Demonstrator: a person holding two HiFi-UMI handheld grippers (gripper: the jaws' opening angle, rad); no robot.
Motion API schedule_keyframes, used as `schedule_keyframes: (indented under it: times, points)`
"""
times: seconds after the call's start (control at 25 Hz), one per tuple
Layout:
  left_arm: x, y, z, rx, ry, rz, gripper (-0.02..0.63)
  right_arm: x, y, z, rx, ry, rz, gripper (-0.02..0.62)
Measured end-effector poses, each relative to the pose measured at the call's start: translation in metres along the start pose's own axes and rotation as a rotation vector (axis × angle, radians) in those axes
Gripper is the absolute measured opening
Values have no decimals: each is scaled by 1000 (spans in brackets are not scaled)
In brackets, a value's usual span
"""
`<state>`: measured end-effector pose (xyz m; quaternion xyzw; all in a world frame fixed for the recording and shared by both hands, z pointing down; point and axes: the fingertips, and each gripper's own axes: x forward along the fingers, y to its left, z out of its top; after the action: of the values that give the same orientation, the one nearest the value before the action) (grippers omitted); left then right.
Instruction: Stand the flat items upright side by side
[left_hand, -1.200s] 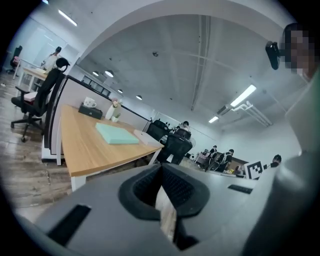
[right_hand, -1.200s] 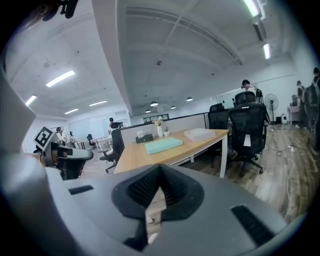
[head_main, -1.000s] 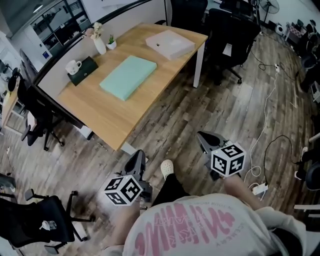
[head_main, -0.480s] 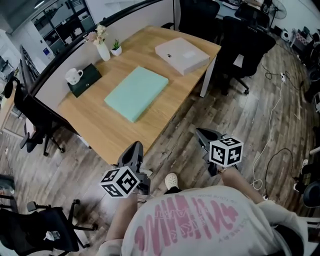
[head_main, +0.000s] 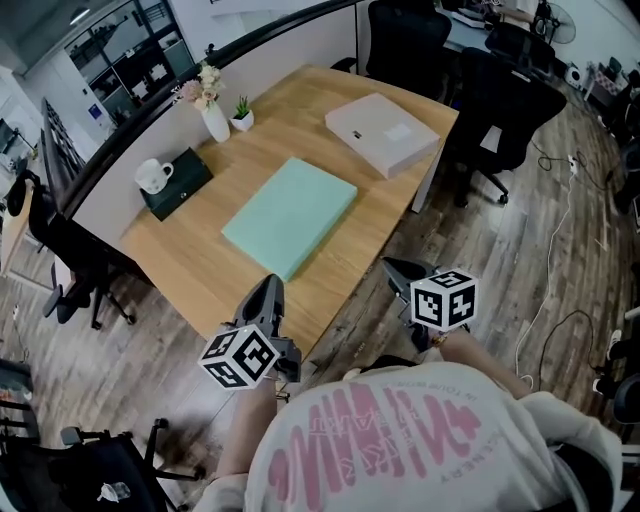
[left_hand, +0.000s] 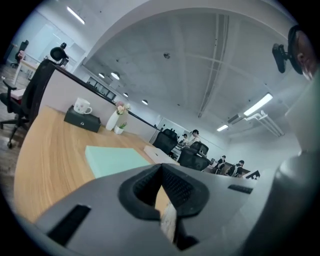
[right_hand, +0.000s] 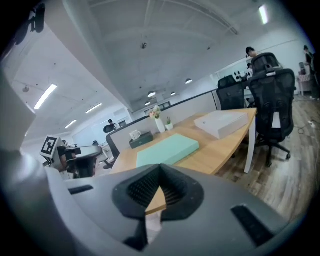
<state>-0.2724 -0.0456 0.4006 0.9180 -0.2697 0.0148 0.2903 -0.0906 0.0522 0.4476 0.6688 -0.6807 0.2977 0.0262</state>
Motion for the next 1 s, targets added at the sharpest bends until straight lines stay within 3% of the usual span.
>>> schedule_keyframes:
  times: [0.2,0.4,0.56,0.68,0.8,1.0]
  points:
    - [14,28,-18,-24,55,95,2,42,-5,-37,97,139,33,-2]
    - [34,69,-18,-43,74,203,3,87,-25,-36,263,188,87,-2]
    - [64,102,-6,54,105,302,2,123,-38,-6,424,170,188,0]
    - [97,132,24,204,124,366,3,152,-53,8,435,209,230,69]
    - [136,157,63,271,144,390,4,181,-73,12,419,271,240,158]
    - [205,169,77,273,270,318,167,219,-90,13,359,408,301,239]
